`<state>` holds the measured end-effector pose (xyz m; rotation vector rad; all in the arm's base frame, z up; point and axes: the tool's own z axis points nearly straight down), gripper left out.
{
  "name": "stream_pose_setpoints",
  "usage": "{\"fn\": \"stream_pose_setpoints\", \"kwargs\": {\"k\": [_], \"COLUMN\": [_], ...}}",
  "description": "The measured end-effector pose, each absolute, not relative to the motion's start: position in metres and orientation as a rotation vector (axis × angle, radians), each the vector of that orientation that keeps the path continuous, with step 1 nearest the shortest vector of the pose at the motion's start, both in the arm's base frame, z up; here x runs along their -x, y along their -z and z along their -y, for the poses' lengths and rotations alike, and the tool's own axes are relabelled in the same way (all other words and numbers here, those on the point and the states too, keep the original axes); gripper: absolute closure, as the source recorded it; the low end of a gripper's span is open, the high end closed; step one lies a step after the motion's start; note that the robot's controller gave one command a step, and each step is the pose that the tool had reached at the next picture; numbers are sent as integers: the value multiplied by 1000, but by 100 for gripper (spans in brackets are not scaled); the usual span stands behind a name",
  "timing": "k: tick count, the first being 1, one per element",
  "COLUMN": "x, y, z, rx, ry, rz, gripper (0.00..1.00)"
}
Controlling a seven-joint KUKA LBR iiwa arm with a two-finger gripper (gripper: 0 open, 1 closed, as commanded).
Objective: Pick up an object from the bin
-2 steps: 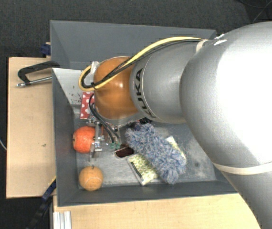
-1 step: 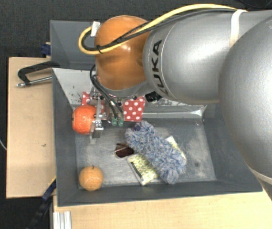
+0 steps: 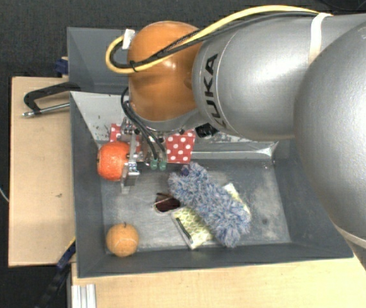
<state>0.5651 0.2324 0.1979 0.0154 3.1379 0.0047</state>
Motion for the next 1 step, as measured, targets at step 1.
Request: {"fn": "stream_pose_setpoints", "kwargs": {"k": [1], "x": [-570], "y": [-239], "z": [-231], "rx": [42], "ry": [-3], "rz": [-3138], "gripper": [100]}}
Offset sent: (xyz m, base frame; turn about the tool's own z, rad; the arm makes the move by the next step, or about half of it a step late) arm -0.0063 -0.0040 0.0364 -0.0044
